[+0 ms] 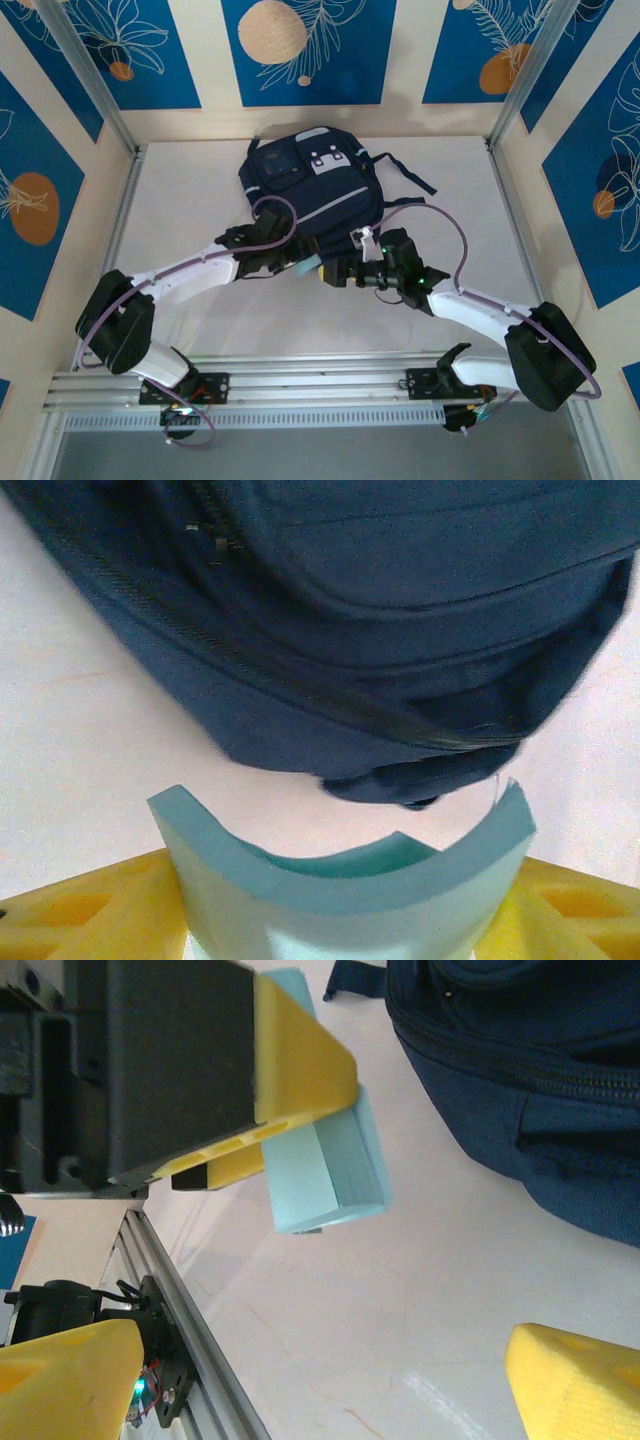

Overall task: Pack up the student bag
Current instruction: Pass the notebook.

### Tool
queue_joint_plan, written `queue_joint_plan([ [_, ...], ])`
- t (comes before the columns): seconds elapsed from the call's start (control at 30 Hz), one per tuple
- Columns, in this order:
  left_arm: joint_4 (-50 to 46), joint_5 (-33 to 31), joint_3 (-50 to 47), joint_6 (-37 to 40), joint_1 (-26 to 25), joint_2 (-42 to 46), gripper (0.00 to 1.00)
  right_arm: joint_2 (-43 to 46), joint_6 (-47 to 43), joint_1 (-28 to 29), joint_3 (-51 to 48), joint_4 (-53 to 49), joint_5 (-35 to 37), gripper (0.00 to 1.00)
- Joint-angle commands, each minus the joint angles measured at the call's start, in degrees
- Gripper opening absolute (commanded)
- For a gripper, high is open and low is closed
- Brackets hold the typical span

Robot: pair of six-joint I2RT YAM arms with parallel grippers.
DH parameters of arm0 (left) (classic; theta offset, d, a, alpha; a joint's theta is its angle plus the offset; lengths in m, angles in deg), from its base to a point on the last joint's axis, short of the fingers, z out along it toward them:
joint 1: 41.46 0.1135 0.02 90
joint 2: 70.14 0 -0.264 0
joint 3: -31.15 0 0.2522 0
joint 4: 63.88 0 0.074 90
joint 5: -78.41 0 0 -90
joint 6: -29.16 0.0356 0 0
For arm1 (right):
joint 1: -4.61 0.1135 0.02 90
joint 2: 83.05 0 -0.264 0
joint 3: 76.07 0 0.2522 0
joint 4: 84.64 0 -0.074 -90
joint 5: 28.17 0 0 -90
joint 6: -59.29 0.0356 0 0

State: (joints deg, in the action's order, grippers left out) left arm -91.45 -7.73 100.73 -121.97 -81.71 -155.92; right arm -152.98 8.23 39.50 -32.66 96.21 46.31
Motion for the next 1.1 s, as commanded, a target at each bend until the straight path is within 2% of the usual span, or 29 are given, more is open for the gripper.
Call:
queue_joint_plan([
  [0.0,7.21,5.68,-0.38,-5.8,0.37,-1.06,0.67,-2.16,-0.44,0.42,-0.36,6.67,-0.5,0.91],
  [0.3,11.84,7.3,-4.7,-10.56,-0.08,1.05,0.66,-9.67,1.99,1.3,2.55,14.71,1.25,0.77],
  [0.57,13.98,7.67,-5.88,-11.84,-0.22,1.0,0.66,-14.72,4.18,2.13,5.79,16.73,-0.89,0.42],
  [0.77,13.93,6.62,-5.85,-10.98,-0.15,1.24,0.7,-15.06,5.0,1.94,5.6,16.18,-1.47,0.19],
  [0.87,13.43,6.12,-5.17,-9.36,0.17,1.23,0.74,-14.24,4.75,1.67,5.55,14.85,-1.7,0.09],
  [0.93,12.36,5.99,-4.02,-6.7,0.78,1.23,0.78,-13.23,4.35,1.33,5.18,13.22,-1.61,0.08],
  [1.07,3.41,2.5,3.25,6.66,2.27,0.67,0.87,-9.39,3.6,-0.11,3.44,8.91,-1.52,0.07],
])
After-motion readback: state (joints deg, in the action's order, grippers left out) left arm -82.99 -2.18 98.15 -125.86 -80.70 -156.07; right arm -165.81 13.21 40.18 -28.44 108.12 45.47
